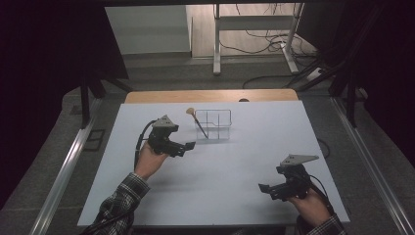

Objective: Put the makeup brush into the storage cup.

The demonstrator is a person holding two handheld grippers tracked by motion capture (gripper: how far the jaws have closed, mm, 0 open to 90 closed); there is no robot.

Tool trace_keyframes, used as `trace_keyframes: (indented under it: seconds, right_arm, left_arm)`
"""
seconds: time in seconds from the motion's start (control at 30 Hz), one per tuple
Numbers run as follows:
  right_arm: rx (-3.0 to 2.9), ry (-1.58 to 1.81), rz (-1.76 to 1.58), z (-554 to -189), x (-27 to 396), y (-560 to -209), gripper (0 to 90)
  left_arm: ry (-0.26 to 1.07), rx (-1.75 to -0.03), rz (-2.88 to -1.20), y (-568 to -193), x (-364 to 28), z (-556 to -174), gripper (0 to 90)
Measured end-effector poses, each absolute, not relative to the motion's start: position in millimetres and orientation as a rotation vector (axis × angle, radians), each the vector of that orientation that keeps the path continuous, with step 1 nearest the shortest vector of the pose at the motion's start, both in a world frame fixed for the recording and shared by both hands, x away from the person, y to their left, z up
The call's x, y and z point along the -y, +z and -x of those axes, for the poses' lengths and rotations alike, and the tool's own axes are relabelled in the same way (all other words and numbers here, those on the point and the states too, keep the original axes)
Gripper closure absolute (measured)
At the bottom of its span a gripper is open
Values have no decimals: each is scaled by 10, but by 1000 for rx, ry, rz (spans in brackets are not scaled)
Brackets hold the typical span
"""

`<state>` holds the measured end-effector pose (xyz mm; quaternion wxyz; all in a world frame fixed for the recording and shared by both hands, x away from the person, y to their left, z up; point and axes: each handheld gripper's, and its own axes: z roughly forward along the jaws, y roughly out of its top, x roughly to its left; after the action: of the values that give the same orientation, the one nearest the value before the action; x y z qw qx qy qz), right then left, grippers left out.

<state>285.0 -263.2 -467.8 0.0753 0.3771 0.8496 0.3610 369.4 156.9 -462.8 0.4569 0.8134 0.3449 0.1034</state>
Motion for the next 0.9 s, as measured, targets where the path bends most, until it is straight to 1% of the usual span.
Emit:
trace_keyframes:
  seconds: [0.9]
  right_arm:
    - [-2533,1070,-1110,-2837,2617,-4669,16]
  left_arm:
    - [274,-869,-2043,-4664,-1710,-3389,4]
